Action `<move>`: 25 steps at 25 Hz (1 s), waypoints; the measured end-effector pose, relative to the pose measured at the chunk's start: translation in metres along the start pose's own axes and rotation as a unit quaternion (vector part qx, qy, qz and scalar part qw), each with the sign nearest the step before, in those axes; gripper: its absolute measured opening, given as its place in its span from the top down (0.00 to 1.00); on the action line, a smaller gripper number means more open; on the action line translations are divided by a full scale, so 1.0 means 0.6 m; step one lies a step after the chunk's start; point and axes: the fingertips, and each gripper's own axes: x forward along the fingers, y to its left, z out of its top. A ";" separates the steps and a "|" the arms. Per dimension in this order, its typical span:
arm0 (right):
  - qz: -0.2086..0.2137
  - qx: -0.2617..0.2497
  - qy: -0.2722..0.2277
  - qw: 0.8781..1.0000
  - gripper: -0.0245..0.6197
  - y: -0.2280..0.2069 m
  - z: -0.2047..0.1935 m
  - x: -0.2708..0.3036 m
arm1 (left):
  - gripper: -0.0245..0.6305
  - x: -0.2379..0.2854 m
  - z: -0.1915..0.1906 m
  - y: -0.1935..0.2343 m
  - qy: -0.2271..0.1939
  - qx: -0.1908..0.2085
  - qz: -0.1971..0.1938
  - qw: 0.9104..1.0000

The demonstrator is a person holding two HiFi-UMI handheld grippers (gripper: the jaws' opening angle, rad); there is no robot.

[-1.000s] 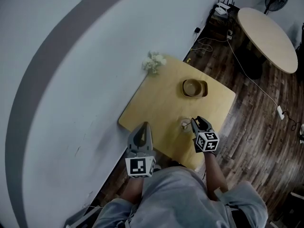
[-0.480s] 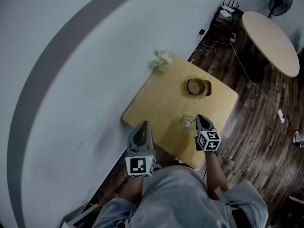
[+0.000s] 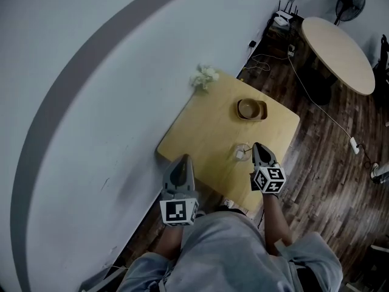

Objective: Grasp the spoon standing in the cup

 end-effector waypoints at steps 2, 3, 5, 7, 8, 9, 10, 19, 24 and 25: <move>-0.004 0.001 -0.015 1.000 0.96 0.011 0.021 -0.016 | 0.96 -0.009 0.009 -0.002 -0.004 0.000 -0.008 1.000; -0.006 0.001 -0.023 1.000 0.96 0.017 0.033 -0.025 | 0.96 -0.015 0.013 -0.003 -0.005 0.000 -0.012 1.000; -0.009 0.000 -0.039 0.999 0.96 0.033 0.051 -0.045 | 0.96 -0.026 0.018 -0.005 -0.007 0.000 -0.022 1.000; -0.012 -0.004 -0.052 0.999 0.96 0.049 0.063 -0.062 | 0.96 -0.036 0.016 -0.004 -0.008 -0.002 -0.031 0.999; -0.014 -0.006 -0.057 0.998 0.96 0.055 0.067 -0.071 | 0.96 -0.041 0.015 -0.004 -0.009 -0.004 -0.035 0.999; -0.017 -0.007 -0.061 0.998 0.96 0.061 0.071 -0.081 | 0.96 -0.046 0.014 -0.005 -0.009 -0.005 -0.039 0.999; -0.020 -0.008 -0.066 0.998 0.96 0.065 0.074 -0.091 | 0.96 -0.050 0.015 -0.008 -0.009 -0.005 -0.044 0.999; -0.045 -0.008 -0.114 0.992 0.96 0.114 0.102 -0.189 | 0.96 -0.094 0.016 -0.028 -0.019 -0.009 -0.097 0.995; -0.061 -0.011 -0.141 0.988 0.96 0.146 0.113 -0.256 | 0.96 -0.131 0.018 -0.047 -0.019 -0.007 -0.129 0.992; -0.064 -0.010 -0.146 0.987 0.96 0.153 0.114 -0.271 | 0.96 -0.139 0.019 -0.051 -0.019 -0.006 -0.135 0.991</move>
